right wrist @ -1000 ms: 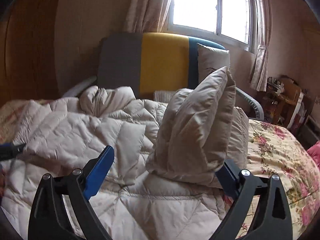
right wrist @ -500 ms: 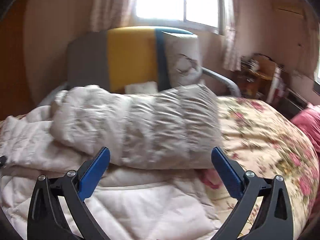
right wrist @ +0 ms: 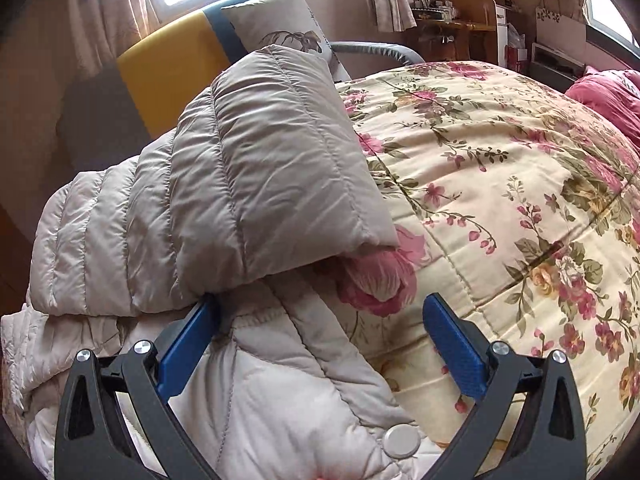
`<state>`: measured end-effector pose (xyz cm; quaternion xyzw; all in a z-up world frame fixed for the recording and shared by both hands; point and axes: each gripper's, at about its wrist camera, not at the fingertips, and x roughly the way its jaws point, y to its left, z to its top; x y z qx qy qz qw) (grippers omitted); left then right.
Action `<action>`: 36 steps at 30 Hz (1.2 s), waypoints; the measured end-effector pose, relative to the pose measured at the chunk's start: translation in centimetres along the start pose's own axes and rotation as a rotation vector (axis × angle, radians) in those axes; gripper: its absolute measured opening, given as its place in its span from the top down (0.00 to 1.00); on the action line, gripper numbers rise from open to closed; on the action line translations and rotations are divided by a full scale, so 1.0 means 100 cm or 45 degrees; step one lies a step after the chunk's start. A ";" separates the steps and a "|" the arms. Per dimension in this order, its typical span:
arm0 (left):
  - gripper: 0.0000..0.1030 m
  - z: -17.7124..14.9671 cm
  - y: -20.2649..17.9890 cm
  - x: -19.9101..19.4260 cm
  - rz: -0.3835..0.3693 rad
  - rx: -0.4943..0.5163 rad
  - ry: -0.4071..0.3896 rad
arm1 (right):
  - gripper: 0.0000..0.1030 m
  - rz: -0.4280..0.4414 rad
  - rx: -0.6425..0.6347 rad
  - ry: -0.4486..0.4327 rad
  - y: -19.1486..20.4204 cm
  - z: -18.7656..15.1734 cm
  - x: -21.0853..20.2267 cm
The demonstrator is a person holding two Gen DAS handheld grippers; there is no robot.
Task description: Fold large clothes
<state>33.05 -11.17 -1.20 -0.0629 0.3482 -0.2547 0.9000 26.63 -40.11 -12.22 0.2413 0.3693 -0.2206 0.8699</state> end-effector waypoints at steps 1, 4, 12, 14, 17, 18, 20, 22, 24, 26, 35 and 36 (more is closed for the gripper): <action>0.28 0.002 -0.006 0.015 -0.005 0.015 0.039 | 0.02 0.004 0.003 -0.001 -0.001 0.001 0.000; 0.28 0.005 -0.025 0.059 0.042 0.078 0.123 | 0.02 0.014 0.011 0.005 0.001 0.000 0.001; 0.71 0.004 -0.025 0.105 -0.035 -0.025 0.207 | 0.02 0.032 0.026 0.014 0.001 -0.002 0.000; 0.84 0.005 -0.027 0.102 -0.037 -0.025 0.201 | 0.02 0.030 0.026 0.015 0.000 -0.002 0.001; 0.91 0.012 -0.031 0.080 -0.065 0.010 0.107 | 0.02 0.031 0.025 0.014 0.000 -0.002 0.001; 0.92 0.014 -0.032 0.073 -0.071 0.008 0.087 | 0.02 0.031 0.025 0.014 0.000 -0.002 0.001; 0.92 0.020 -0.030 0.058 -0.096 -0.007 0.041 | 0.02 0.030 0.024 0.013 -0.001 -0.002 0.001; 0.92 0.024 -0.028 0.049 -0.107 -0.025 0.019 | 0.02 0.031 0.024 0.013 -0.001 -0.002 0.001; 0.92 0.025 -0.022 0.043 -0.103 -0.047 0.004 | 0.02 0.031 0.024 0.014 -0.001 -0.002 0.001; 0.92 0.022 -0.012 0.035 -0.082 -0.072 -0.020 | 0.02 0.032 0.025 0.013 -0.001 -0.002 0.001; 0.92 -0.007 0.050 0.013 0.066 -0.211 -0.038 | 0.02 0.042 0.035 0.004 -0.002 -0.003 0.000; 0.92 -0.012 0.057 0.013 0.082 -0.226 -0.030 | 0.02 0.047 0.041 -0.001 -0.003 -0.003 -0.001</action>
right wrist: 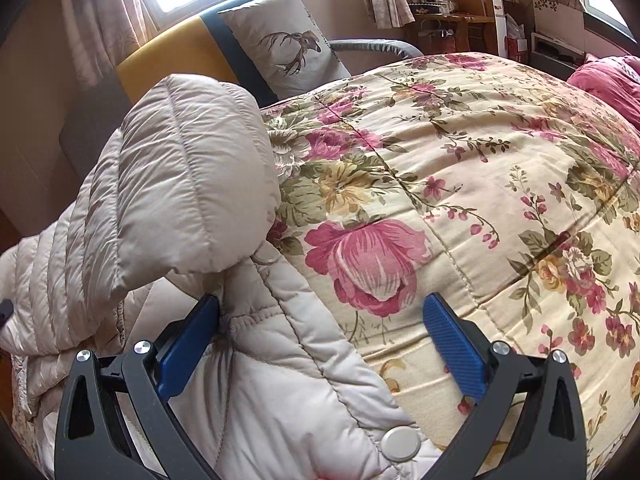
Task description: Fold large clothes
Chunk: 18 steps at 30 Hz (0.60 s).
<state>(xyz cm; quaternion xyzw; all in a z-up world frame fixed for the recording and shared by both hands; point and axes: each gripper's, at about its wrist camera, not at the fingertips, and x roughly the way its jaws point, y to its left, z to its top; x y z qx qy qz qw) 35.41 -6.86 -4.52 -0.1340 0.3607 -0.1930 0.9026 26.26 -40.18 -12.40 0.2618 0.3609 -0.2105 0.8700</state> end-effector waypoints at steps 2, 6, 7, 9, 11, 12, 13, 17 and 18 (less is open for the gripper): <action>0.92 -0.010 0.016 0.004 0.031 -0.049 0.028 | 0.02 0.009 0.018 -0.010 -0.002 0.000 -0.001; 0.92 -0.024 0.033 0.011 0.046 -0.117 0.018 | 0.02 0.024 0.030 -0.031 -0.003 -0.001 -0.005; 0.92 -0.028 0.036 0.012 0.044 -0.128 0.008 | 0.02 0.031 0.035 -0.043 -0.004 -0.001 -0.008; 0.92 -0.032 0.039 0.013 0.030 -0.144 -0.008 | 0.02 0.071 0.057 -0.092 -0.007 -0.002 -0.016; 0.92 -0.037 0.043 0.013 0.001 -0.169 -0.023 | 0.02 0.097 0.081 -0.166 -0.010 -0.004 -0.029; 0.92 -0.040 0.046 0.013 -0.017 -0.186 -0.025 | 0.02 0.096 0.084 -0.200 -0.010 -0.005 -0.035; 0.92 -0.043 0.049 0.014 -0.031 -0.201 -0.024 | 0.02 0.085 0.075 -0.212 -0.008 -0.005 -0.038; 0.92 -0.050 0.053 0.014 -0.052 -0.214 -0.031 | 0.02 -0.038 -0.064 0.025 0.014 0.004 -0.010; 0.92 -0.050 0.053 0.015 -0.051 -0.212 -0.032 | 0.02 -0.054 -0.092 0.078 0.016 0.006 0.000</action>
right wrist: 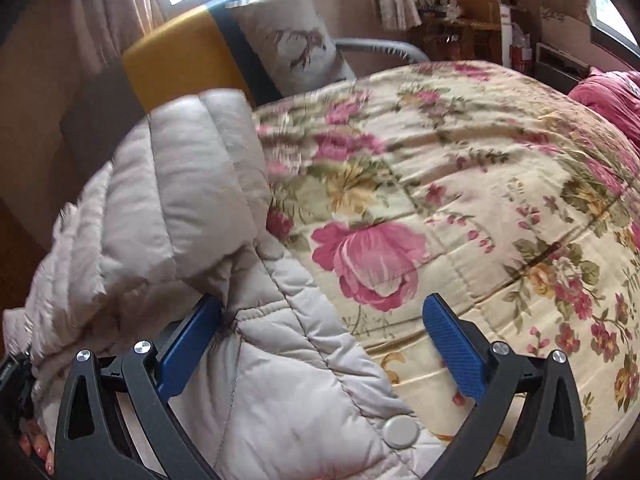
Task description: Fold large clothes
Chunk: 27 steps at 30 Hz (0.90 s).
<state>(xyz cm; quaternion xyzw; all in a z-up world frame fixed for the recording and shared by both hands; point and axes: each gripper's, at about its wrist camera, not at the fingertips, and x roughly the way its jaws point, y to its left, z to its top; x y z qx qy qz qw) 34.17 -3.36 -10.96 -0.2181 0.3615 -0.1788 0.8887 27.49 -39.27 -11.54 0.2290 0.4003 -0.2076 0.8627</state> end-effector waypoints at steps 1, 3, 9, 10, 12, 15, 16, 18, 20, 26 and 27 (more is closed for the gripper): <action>0.92 -0.001 0.000 0.000 0.000 0.001 -0.001 | 0.02 0.001 -0.004 0.000 0.003 0.004 0.003; 0.92 -0.003 0.002 0.002 -0.003 -0.001 0.002 | 0.02 0.047 0.008 -0.065 0.007 0.019 0.004; 0.92 -0.006 0.004 0.004 0.011 0.019 0.023 | 0.02 -0.243 0.092 -0.220 -0.010 0.056 0.002; 0.92 -0.005 0.002 0.005 0.015 0.025 0.028 | 0.02 -0.225 0.108 -0.204 -0.017 0.053 0.003; 0.92 -0.004 0.000 0.008 0.021 0.032 0.033 | 0.02 -0.268 0.092 -0.104 -0.022 0.040 0.017; 0.92 -0.003 0.000 0.010 0.015 0.029 0.033 | 0.02 -0.287 0.103 0.003 -0.030 0.033 0.027; 0.92 -0.003 0.001 0.009 0.013 0.028 0.033 | 0.02 -0.294 0.102 0.002 -0.031 0.034 0.022; 0.92 -0.003 0.002 0.009 0.008 0.023 0.030 | 0.02 -0.323 0.071 -0.021 -0.029 0.031 0.007; 0.92 -0.004 0.004 0.009 0.001 0.016 0.030 | 0.02 -0.351 0.043 -0.097 -0.028 0.026 -0.016; 0.92 -0.005 0.005 0.007 -0.002 0.014 0.027 | 0.02 -0.161 0.063 -0.347 -0.006 0.055 -0.054; 0.92 -0.006 0.006 0.005 -0.003 0.013 0.027 | 0.02 -0.140 -0.004 -0.328 0.011 0.066 -0.045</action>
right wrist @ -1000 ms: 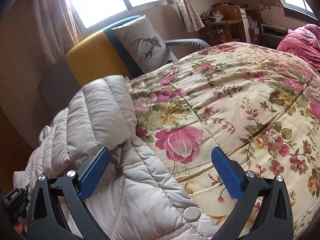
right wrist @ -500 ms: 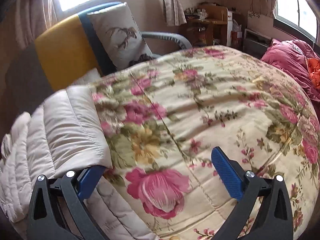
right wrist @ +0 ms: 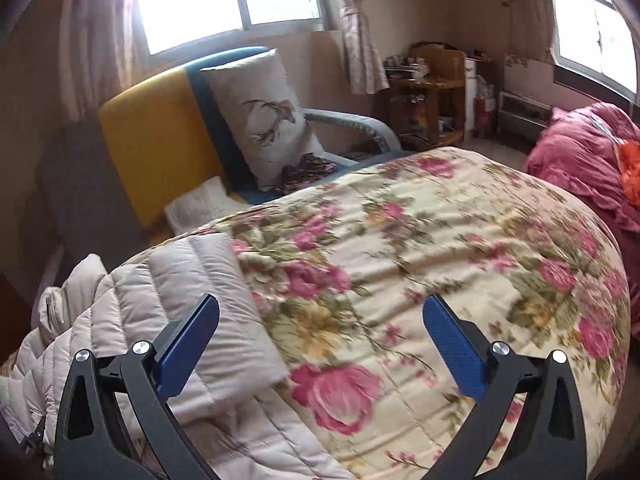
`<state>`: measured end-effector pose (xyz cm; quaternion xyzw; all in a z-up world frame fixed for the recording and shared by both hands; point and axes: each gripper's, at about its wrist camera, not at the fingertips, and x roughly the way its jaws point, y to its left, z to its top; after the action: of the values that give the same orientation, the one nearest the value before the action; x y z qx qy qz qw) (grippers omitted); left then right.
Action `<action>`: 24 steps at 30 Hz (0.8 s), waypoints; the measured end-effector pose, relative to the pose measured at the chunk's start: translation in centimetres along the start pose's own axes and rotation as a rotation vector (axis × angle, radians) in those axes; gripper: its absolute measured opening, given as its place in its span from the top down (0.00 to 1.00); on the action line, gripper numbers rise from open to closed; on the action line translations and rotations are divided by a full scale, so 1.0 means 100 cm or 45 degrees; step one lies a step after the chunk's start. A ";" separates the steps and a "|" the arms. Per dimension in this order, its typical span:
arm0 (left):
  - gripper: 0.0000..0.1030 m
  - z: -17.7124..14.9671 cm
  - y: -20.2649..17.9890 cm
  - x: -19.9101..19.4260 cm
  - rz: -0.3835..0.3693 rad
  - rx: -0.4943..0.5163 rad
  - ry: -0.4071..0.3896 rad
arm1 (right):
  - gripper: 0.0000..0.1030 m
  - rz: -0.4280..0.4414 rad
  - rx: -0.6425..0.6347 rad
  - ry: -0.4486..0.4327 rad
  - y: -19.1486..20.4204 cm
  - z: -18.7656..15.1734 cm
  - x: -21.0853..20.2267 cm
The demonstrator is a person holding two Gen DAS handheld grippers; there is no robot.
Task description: Fold large clothes
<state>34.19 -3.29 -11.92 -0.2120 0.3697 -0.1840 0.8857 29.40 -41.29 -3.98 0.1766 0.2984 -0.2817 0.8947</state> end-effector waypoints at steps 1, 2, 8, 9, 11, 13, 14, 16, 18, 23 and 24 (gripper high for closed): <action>0.92 0.000 0.000 0.000 0.000 -0.001 0.000 | 0.02 0.019 -0.065 0.011 0.017 0.005 0.012; 0.92 0.000 0.000 0.000 0.000 0.000 0.000 | 0.02 0.023 -0.125 0.018 0.033 0.010 0.025; 0.92 0.000 -0.002 0.001 0.009 0.015 0.011 | 0.02 -0.242 -0.333 0.074 0.064 0.004 0.099; 0.90 0.000 -0.004 0.002 0.007 0.023 0.017 | 0.02 -0.282 -0.298 0.132 0.055 -0.001 0.115; 0.90 0.000 -0.006 0.005 -0.001 0.040 0.033 | 0.02 -0.240 -0.183 0.241 0.037 -0.006 0.135; 0.90 0.000 -0.007 0.006 -0.001 0.042 0.037 | 0.02 -0.215 -0.156 0.252 0.031 -0.008 0.137; 0.90 0.000 -0.006 0.006 -0.003 0.039 0.039 | 0.02 -0.213 -0.160 0.248 0.031 -0.008 0.136; 0.90 0.001 -0.005 0.006 -0.007 0.034 0.039 | 0.02 -0.213 -0.157 0.240 0.030 -0.006 0.132; 0.90 0.004 -0.003 0.007 -0.008 0.031 0.039 | 0.02 -0.321 -0.181 0.172 0.034 0.000 0.109; 0.90 0.004 0.000 0.007 -0.012 0.028 0.038 | 0.02 0.025 -0.317 -0.101 0.086 -0.015 0.006; 0.90 0.004 0.000 0.007 -0.012 0.027 0.038 | 0.02 0.117 -0.373 -0.072 0.101 -0.022 0.000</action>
<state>34.92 -3.52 -12.09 -0.2016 0.3799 -0.1954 0.8814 34.57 -32.38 -4.10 0.0497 0.3025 -0.1987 0.9309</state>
